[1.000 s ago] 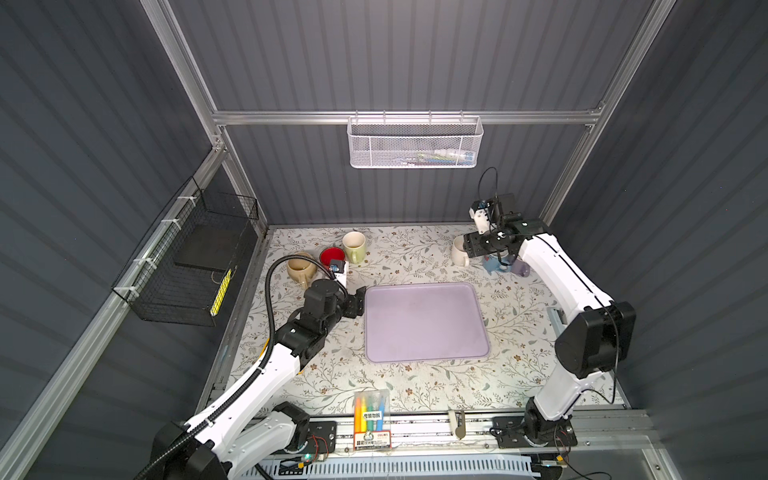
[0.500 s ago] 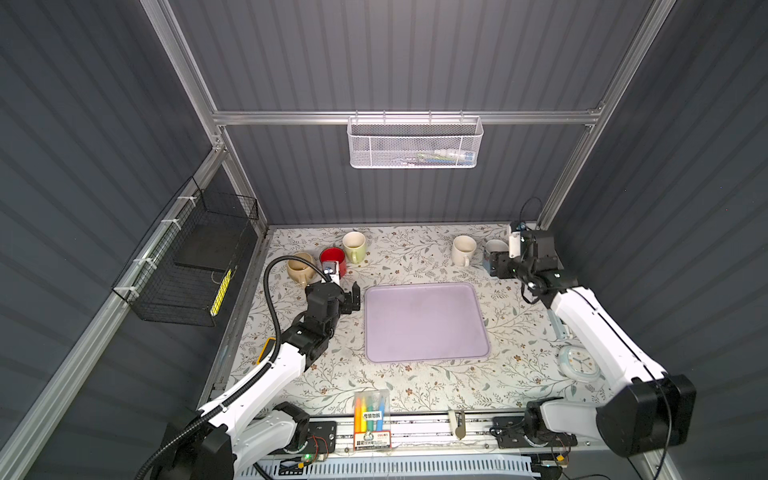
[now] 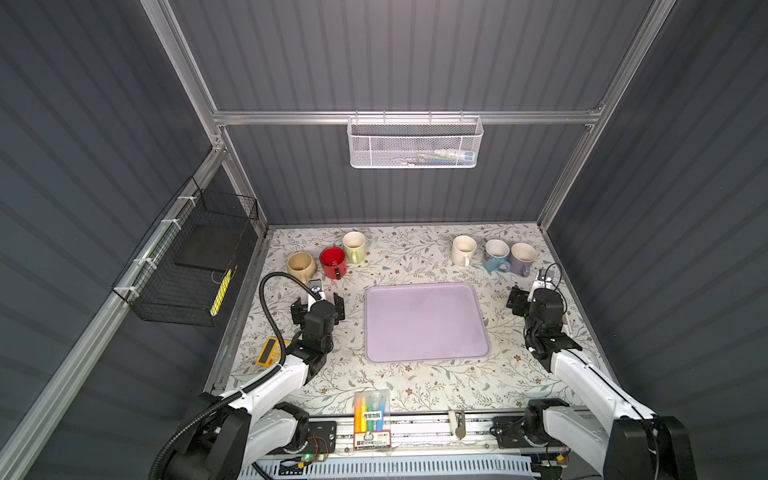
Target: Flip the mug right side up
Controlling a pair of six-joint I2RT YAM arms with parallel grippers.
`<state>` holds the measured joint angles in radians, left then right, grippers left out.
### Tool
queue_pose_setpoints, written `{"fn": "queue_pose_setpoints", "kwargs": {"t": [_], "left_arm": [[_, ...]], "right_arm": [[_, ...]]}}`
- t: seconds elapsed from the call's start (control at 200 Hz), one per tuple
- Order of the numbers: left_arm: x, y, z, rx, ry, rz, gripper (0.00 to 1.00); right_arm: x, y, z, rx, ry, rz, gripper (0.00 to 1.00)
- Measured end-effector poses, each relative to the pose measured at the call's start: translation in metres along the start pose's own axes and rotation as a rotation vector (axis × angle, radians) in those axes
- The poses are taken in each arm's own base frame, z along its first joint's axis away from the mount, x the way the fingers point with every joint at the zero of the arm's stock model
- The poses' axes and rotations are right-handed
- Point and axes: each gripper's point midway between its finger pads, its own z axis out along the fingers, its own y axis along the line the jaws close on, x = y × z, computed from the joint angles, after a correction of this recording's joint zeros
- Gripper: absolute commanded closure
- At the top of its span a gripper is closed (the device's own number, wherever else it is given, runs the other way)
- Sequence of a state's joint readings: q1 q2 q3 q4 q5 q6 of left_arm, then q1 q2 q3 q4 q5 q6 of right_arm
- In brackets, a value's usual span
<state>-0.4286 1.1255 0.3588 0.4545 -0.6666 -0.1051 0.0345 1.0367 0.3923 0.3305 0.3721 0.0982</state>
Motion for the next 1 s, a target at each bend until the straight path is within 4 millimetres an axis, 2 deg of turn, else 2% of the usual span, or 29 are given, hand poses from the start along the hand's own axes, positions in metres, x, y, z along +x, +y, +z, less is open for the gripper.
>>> {"fn": "queue_pose_setpoints", "kwargs": {"t": [0.195, 0.355, 0.52, 0.605, 0.69, 0.8, 1.001], "left_arm": [[0.006, 0.012, 0.014, -0.043, -0.009, 0.003, 0.00], [0.037, 0.020, 0.037, -0.035, 0.068, 0.007, 0.00], [0.060, 0.009, 0.055, 0.047, 0.132, 0.022, 0.01], [0.055, 0.006, 0.070, 0.096, 0.145, -0.003, 0.01], [0.041, 0.006, 0.079, 0.133, 0.123, -0.033, 0.00], [0.037, 0.007, 0.080, 0.148, 0.111, -0.044, 0.00], [0.038, 0.014, 0.076, 0.115, 0.084, -0.016, 0.00]], "right_arm": [[0.004, -0.004, 0.013, 0.017, -0.056, 0.044, 0.09], [0.015, -0.003, 0.028, 0.007, -0.041, 0.043, 0.08], [0.010, -0.001, 0.036, -0.025, -0.074, 0.065, 0.07], [0.008, 0.002, 0.041, -0.052, -0.099, 0.075, 0.05], [0.017, 0.010, 0.048, -0.086, -0.088, 0.070, 0.05], [0.027, 0.017, 0.050, -0.125, -0.076, 0.062, 0.04], [0.018, 0.024, 0.048, -0.169, -0.120, 0.067, 0.02]]}}
